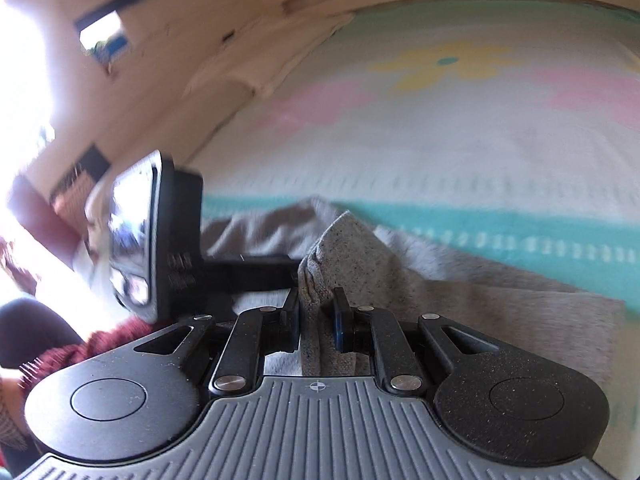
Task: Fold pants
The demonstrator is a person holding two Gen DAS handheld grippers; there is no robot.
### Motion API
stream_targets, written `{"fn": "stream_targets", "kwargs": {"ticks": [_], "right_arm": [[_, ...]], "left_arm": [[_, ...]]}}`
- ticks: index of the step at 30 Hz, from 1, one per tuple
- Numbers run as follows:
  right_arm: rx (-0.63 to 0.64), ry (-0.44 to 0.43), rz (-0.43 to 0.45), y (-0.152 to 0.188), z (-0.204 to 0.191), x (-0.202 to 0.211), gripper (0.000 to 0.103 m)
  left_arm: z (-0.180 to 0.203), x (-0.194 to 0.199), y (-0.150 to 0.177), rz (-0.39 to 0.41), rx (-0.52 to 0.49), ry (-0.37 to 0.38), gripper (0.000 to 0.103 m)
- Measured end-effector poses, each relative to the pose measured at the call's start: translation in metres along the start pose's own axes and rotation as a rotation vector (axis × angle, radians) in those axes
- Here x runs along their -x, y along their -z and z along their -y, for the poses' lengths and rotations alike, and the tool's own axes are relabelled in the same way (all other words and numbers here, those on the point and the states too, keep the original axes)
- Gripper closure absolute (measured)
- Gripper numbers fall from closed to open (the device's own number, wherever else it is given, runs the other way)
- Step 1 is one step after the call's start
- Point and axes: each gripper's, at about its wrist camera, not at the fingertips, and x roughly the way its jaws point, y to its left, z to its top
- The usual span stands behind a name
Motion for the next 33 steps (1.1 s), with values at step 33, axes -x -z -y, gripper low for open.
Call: {"fn": "stream_targets", "kwargs": {"ticks": [33], "right_arm": [[-0.131,0.405,-0.092,0.021,0.072,0.031,0.076]], "left_arm": [[0.011,0.032,0.061,0.007,-0.282,-0.078,0.041]]}}
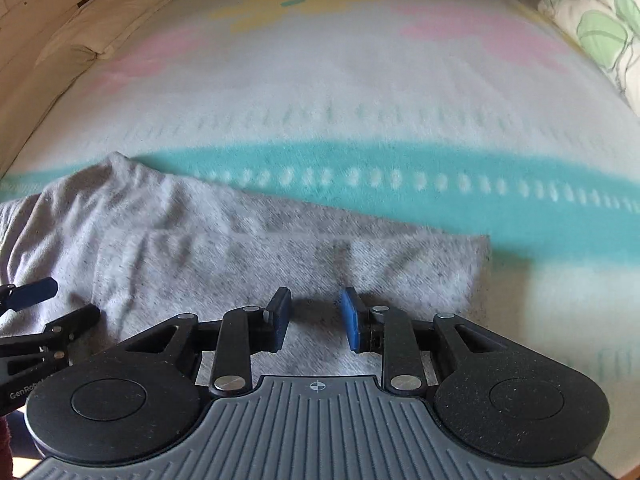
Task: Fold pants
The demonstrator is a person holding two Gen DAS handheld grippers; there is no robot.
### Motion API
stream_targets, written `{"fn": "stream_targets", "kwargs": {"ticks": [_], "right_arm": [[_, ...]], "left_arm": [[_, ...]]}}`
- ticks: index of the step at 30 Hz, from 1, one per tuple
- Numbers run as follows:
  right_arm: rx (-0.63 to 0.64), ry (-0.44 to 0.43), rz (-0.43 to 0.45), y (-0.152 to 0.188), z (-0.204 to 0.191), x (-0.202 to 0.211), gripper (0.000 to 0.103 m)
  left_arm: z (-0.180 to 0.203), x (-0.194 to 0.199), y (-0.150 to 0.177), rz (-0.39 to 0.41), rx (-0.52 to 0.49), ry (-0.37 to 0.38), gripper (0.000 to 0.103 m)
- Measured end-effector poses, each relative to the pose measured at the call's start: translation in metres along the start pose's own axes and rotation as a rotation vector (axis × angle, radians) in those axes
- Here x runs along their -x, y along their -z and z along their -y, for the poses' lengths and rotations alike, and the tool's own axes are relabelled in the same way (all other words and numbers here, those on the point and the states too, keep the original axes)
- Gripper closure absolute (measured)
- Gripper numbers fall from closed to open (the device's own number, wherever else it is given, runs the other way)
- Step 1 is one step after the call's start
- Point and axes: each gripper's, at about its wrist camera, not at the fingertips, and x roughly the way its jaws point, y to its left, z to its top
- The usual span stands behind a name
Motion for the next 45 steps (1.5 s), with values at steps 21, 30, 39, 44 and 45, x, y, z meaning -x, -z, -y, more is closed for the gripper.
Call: {"fn": "stream_targets", "kwargs": {"ticks": [21,30,39,44,45], "right_arm": [[0.448,-0.180,-0.048,-0.004,-0.164,-0.026,0.075],[0.436,-0.192,-0.067,-0.005,-0.162,-0.023,0.075],[0.416,-0.198,-0.072,-0.005,-0.165,-0.025,0.075],[0.410,-0.202,-0.071,-0.005,-0.164,-0.024,0.075],[0.409,-0.204,-0.070,-0.004,-0.164,-0.024,0.075]], "left_arm": [[-0.215,0.025,0.020,0.025,0.477,-0.311,0.036],[-0.287,0.024,0.063,-0.037,0.747,-0.331,0.023],[-0.289,0.021,0.085,-0.035,0.903,-0.311,0.013],[-0.291,0.004,0.086,-0.053,0.969,-0.150,0.009],[-0.291,0.000,0.085,-0.053,0.976,-0.138,0.006]]}}
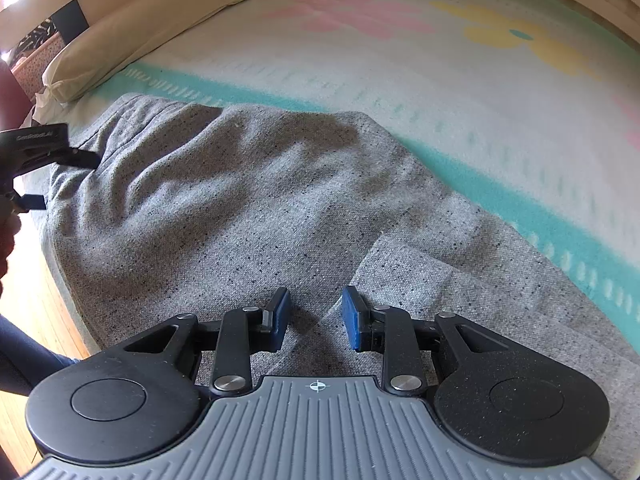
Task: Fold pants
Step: 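Grasp the pants leg cuff with the left tool and lift it, then lay the cuff down with the left tool while the right tool pinches the fold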
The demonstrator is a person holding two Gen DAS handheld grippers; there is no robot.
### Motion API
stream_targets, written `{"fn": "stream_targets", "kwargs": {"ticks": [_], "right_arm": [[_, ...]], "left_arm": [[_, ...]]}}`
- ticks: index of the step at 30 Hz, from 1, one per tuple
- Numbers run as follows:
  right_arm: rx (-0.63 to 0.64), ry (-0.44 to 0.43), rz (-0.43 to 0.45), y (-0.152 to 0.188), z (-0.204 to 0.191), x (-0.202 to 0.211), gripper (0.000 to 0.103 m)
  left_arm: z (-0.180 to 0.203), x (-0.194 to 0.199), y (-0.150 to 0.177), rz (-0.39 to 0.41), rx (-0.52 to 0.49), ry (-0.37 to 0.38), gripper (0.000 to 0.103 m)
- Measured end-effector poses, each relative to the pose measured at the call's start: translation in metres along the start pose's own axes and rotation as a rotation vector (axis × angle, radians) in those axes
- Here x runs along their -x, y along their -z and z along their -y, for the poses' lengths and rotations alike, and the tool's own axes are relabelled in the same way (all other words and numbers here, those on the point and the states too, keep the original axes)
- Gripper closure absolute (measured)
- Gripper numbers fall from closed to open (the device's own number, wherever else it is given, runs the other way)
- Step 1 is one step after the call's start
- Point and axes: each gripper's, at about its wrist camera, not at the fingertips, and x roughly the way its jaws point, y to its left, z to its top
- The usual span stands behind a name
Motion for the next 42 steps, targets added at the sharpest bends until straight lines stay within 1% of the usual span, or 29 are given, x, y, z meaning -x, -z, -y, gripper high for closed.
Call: {"fn": "stream_targets", "kwargs": {"ticks": [1,3,5,6,7,8,9,10,11,13,14,17,19,20,22,25,28,29,31,33,37,40,42], "right_arm": [[-0.001,-0.002,0.001,0.000,0.001,0.000,0.075],[-0.006,-0.008,0.005,0.001,0.002,0.001,0.075],[-0.017,-0.016,0.008,0.001,0.004,0.001,0.075],[-0.022,-0.022,0.009,0.000,0.005,0.003,0.075],[-0.035,-0.029,0.012,-0.001,0.008,0.004,0.075],[-0.058,-0.035,0.022,-0.001,0.011,0.007,0.076],[-0.086,-0.036,0.040,-0.001,0.015,0.010,0.076],[-0.109,-0.037,0.054,-0.002,0.018,0.013,0.076],[-0.118,-0.041,0.057,-0.002,0.021,0.015,0.077],[-0.114,-0.049,0.046,-0.001,0.021,0.017,0.087],[-0.106,-0.056,0.036,0.000,0.020,0.016,0.092],[-0.113,-0.115,-0.030,0.010,0.014,0.006,0.093],[-0.136,-0.169,-0.057,0.021,0.010,0.000,0.093],[-0.130,-0.171,-0.047,0.024,0.007,0.002,0.093],[-0.102,-0.186,-0.061,0.027,0.001,0.005,0.093],[-0.115,-0.250,-0.103,0.033,-0.003,0.006,0.093],[-0.103,-0.305,-0.135,0.035,-0.007,0.009,0.093],[-0.117,-0.325,-0.125,0.034,-0.005,0.012,0.093],[-0.161,-0.351,-0.074,0.029,0.005,0.023,0.093],[-0.217,-0.334,-0.003,0.022,0.023,0.037,0.093],[-0.362,-0.250,0.100,0.020,0.065,0.056,0.092],[-0.450,-0.190,0.136,0.029,0.093,0.064,0.092],[-0.493,-0.149,0.142,0.040,0.107,0.068,0.092]], "left_arm": [[0.002,-0.003,0.000,0.008,-0.001,0.001,0.004],[0.006,-0.004,-0.002,0.034,-0.012,0.000,0.005],[0.009,-0.002,-0.002,0.065,-0.012,-0.002,0.012],[0.011,-0.001,-0.003,0.075,-0.022,-0.006,0.024],[0.014,0.003,-0.002,0.083,-0.048,0.008,0.040],[0.018,0.006,0.000,0.094,-0.068,0.030,0.046],[0.023,0.011,0.001,0.112,-0.088,0.022,0.056],[0.027,0.019,0.003,0.143,-0.124,-0.003,0.066],[0.032,0.025,0.005,0.174,-0.157,-0.012,0.072],[0.038,0.039,0.007,0.216,-0.187,0.018,0.078],[0.040,0.045,0.006,0.229,-0.195,0.035,0.079],[0.049,0.062,0.009,0.270,-0.225,0.076,0.080],[0.054,0.072,0.011,0.290,-0.241,0.102,0.080],[0.057,0.078,0.013,0.303,-0.253,0.118,0.080],[0.065,0.085,0.016,0.330,-0.283,0.137,0.080],[0.074,0.094,0.022,0.363,-0.324,0.156,0.080],[0.082,0.099,0.025,0.371,-0.341,0.173,0.081],[0.082,0.098,0.024,0.371,-0.343,0.178,0.081],[0.087,0.102,0.023,0.370,-0.350,0.190,0.081],[0.092,0.108,0.021,0.374,-0.358,0.213,0.081],[0.115,0.134,0.031,0.412,-0.416,0.265,0.082],[0.146,0.156,0.051,0.456,-0.502,0.324,0.082],[0.171,0.168,0.071,0.467,-0.577,0.391,0.082]]}}
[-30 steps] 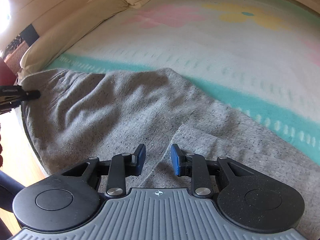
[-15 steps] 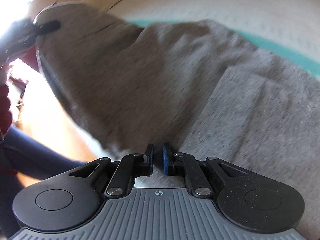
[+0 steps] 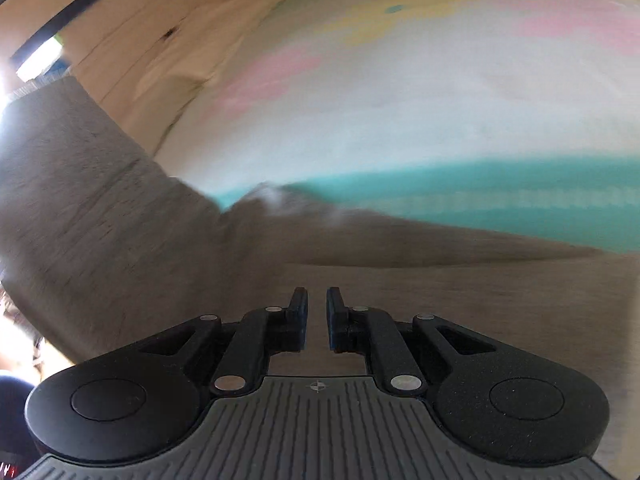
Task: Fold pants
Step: 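Lay the cuff down with the left tool while the right tool pinches the fold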
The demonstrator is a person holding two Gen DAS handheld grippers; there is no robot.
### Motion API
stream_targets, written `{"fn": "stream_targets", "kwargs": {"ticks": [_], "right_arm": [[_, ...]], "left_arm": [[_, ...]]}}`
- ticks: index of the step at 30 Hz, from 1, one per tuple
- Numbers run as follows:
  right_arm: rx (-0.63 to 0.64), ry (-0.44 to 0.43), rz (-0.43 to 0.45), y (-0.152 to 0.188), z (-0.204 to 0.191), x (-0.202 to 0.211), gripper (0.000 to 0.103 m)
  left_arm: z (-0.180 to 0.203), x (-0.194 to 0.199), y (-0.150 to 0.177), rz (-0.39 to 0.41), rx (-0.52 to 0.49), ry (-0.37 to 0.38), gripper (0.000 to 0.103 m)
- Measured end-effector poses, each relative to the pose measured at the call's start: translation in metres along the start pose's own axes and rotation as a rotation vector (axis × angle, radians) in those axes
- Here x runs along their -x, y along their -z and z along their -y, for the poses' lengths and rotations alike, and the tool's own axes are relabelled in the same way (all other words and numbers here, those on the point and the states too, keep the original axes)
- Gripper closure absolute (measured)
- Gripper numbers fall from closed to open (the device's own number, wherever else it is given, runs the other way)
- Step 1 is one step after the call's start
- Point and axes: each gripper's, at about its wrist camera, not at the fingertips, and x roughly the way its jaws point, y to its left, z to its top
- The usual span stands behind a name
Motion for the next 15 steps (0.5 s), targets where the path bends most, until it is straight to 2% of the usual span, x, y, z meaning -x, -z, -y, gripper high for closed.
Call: {"fn": "stream_targets", "kwargs": {"ticks": [4,9,12,15], "right_arm": [[-0.067,0.097,0.011,0.011,0.031,0.010,0.092],[-0.126,0.193,0.009,0.022,0.065,0.023,0.092],[-0.183,0.179,0.038,0.027,0.077,0.032,0.089],[-0.245,0.159,0.090,0.030,0.090,0.045,0.077]], "left_arm": [[0.070,-0.008,0.015,-0.045,-0.104,0.178,0.082],[0.142,-0.040,0.068,-0.254,-0.235,0.422,0.076],[0.155,-0.042,0.083,-0.300,-0.268,0.467,0.074],[0.146,-0.052,0.066,-0.282,-0.250,0.422,0.072]]}}
